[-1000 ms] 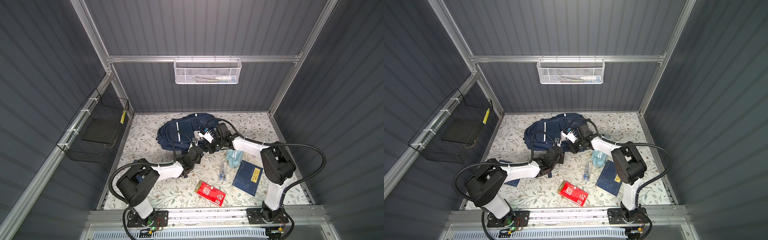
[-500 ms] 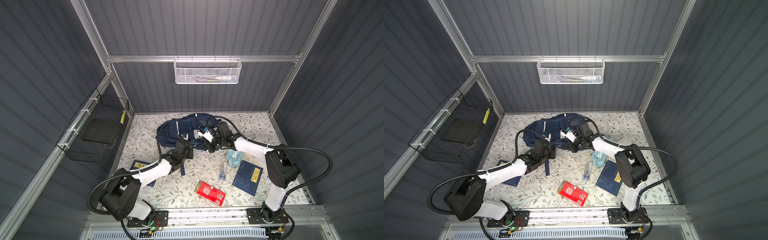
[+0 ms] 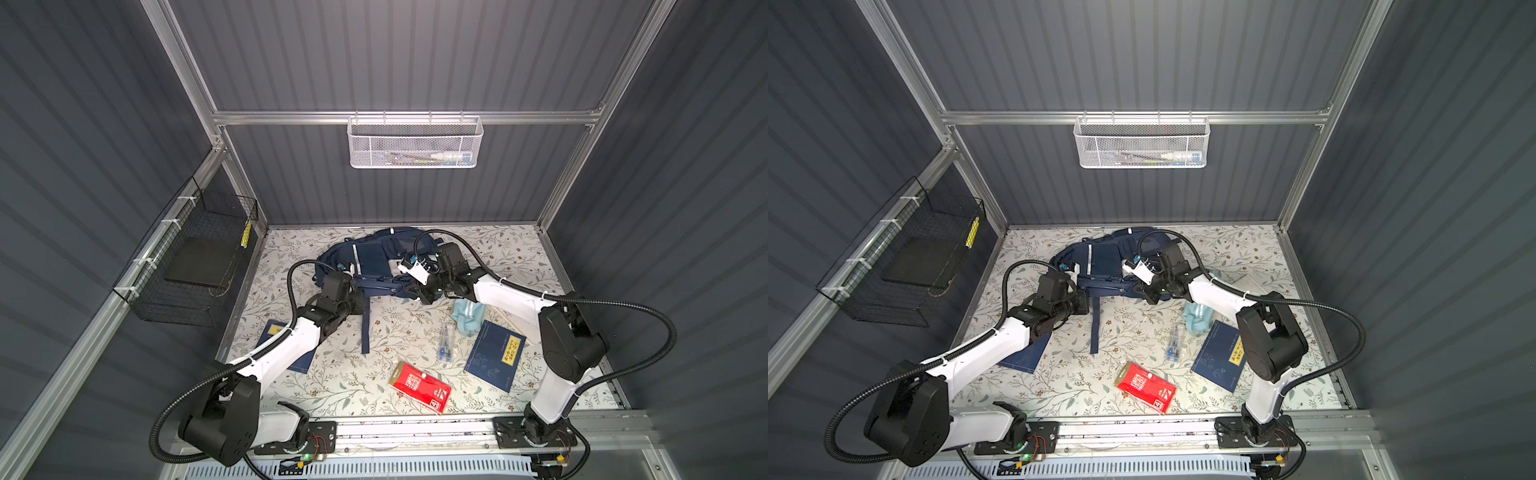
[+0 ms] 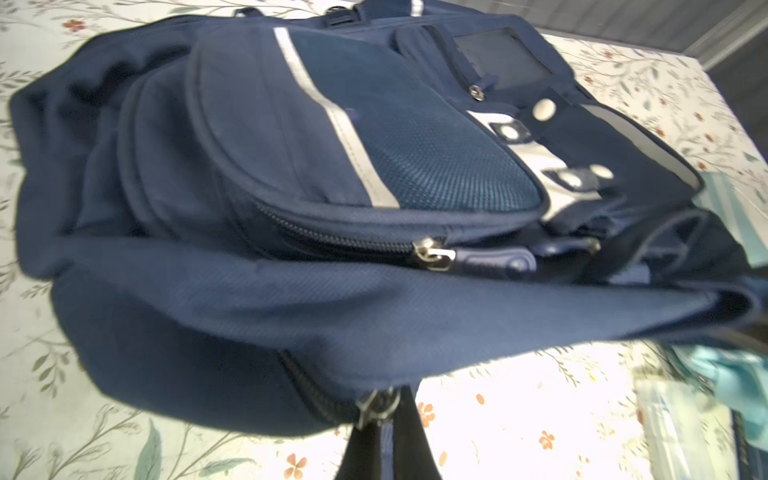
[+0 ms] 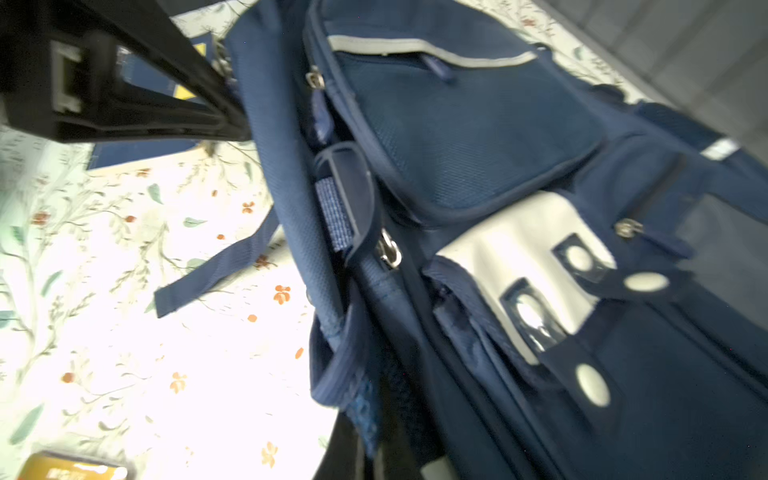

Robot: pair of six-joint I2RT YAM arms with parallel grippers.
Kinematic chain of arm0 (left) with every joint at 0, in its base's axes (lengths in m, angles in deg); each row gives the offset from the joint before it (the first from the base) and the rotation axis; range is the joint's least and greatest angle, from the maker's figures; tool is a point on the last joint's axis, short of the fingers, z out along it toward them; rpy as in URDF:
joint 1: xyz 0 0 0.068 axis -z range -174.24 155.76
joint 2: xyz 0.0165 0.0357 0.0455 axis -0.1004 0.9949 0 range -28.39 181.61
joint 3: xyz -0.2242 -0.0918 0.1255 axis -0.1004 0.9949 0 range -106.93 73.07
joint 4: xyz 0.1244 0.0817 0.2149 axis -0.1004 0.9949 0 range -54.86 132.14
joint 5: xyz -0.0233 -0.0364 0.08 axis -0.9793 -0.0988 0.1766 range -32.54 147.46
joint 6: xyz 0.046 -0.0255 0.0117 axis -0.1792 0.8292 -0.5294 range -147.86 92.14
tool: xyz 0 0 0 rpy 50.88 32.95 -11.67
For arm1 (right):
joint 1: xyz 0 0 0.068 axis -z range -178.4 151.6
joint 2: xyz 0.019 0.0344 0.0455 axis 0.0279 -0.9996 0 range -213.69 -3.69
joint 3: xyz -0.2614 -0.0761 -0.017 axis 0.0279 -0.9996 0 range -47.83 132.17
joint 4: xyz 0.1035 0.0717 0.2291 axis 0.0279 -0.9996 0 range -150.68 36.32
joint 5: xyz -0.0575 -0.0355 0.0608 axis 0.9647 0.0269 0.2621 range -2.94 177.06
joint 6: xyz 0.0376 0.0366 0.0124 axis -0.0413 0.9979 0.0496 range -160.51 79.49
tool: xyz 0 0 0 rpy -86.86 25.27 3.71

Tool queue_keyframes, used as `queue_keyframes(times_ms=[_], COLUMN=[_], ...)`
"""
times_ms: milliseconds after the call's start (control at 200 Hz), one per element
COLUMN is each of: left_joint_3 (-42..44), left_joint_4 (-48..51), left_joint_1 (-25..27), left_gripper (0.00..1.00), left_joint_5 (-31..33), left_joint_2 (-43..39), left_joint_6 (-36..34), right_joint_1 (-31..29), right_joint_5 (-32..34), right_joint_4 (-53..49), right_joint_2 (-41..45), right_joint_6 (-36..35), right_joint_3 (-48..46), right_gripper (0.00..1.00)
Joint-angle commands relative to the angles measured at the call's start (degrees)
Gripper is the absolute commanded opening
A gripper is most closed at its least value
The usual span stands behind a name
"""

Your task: Pack the student bag

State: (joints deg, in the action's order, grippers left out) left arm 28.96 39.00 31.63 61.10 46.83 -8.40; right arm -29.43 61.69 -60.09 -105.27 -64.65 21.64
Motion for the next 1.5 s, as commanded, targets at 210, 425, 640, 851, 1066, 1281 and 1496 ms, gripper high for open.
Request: queue_keyframes(times_ms=[210, 425, 640, 851, 1066, 1281, 1496], left_joint_3=[-0.7, -0.5, -0.6, 1.2, 0.5, 0.6, -4.6], left_joint_4=[1.2, -1.2, 1.8, 1.3, 2.3, 5.6, 12.4], left_joint_1=[4.0, 6.3, 6.3, 6.2, 6.0, -2.6, -11.2], left_gripper=[0.0, 0.0, 0.0, 0.0, 0.0, 0.0, 0.03], left_joint_5=[-0.2, -2.8, -2.2, -2.8, -0.7, -3.2, 3.0], left_joint_2=[-0.7, 0.2, -2.2, -2.9, -3.0, -1.9, 1.9], left_joint_6=[4.6, 7.0, 6.7, 7.5, 8.1, 9.2, 4.9], right_joint_1=[-3.5, -11.4, -12.0, -11.8, -11.7, -10.4, -7.6], right_joint_5=[15.2, 15.3, 13.4, 7.9, 8.8, 9.4, 8.3], right_joint_4=[17.8, 24.2, 22.9, 19.9, 16.7, 15.2, 11.9], right_joint_2=[9.1, 7.2, -0.3, -1.9, -3.0, 0.3, 3.8], right_joint_6=[-1.8, -1.8, -1.0, -3.0, -5.0, -9.5, -13.8], right_joint_3=[-13.7, -12.4, -7.5, -6.5, -5.7, -10.2, -12.9], right_gripper=[0.57, 0.63, 0.55, 0.55, 0.0, 0.0, 0.0])
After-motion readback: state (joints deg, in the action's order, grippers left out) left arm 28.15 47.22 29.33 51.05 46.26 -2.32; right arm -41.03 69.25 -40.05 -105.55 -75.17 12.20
